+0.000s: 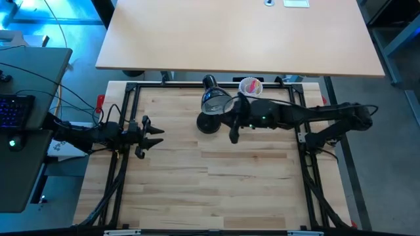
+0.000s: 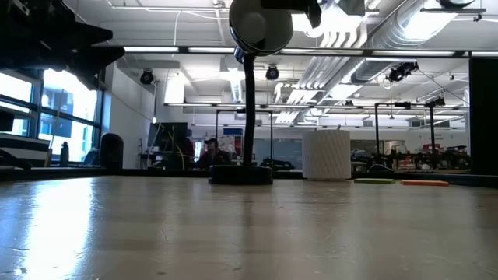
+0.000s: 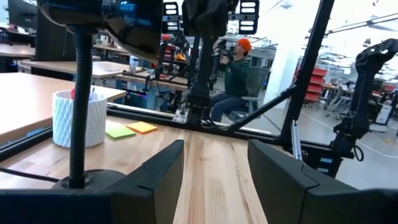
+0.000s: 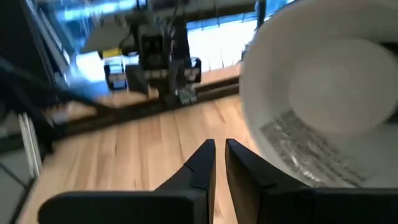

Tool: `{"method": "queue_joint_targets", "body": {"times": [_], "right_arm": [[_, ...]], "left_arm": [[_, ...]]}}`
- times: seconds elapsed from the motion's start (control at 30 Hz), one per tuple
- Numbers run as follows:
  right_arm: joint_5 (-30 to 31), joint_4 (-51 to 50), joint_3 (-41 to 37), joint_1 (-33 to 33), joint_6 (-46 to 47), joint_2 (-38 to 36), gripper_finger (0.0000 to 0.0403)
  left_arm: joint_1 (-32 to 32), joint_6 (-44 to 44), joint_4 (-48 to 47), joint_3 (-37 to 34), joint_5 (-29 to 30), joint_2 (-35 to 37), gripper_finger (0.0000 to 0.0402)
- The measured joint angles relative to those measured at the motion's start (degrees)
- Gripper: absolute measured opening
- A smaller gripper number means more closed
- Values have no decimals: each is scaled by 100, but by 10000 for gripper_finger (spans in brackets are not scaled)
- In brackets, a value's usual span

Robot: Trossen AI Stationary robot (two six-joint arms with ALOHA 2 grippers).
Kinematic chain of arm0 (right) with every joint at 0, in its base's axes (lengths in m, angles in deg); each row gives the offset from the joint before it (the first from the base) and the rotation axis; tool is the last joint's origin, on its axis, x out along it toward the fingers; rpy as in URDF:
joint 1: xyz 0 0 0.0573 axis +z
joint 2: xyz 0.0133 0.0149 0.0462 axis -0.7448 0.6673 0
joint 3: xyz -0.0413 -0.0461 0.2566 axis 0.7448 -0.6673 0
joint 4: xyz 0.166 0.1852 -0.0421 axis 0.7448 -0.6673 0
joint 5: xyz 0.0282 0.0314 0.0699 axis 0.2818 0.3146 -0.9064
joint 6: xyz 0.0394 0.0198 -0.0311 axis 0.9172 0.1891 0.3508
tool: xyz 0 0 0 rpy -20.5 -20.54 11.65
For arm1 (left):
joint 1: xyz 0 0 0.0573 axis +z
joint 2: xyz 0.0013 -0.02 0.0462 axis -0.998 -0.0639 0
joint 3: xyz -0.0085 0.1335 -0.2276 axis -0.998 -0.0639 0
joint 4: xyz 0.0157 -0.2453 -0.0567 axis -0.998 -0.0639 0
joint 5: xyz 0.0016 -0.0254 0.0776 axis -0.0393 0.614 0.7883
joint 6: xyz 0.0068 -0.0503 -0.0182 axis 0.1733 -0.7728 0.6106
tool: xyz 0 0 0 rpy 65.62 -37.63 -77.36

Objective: Screw lightbulb
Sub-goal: Remove the lightbulb from the desk lamp

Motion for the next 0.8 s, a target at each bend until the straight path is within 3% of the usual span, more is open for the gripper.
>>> {"method": "queue_joint_targets", "body": {"times": [0.27,0.4,0.5,0.67,0.8], "right_arm": [[19,-840,490,608,-1033,217,32],[367,-928,485,1054,-1651,217,32],[441,-969,485,1192,-1449,257,32],[347,-1511,491,1254,-1163,214,35],[804,-1736,594,1404,-1192,195,62]], "left_arm": [[0,-30,-27,0,151,0,172],[-38,-43,-270,0,839,-136,172],[-72,1,-219,0,1453,-412,172],[-83,317,694,0,1885,-1145,172],[5,568,1456,2,1912,-1970,172]]}}
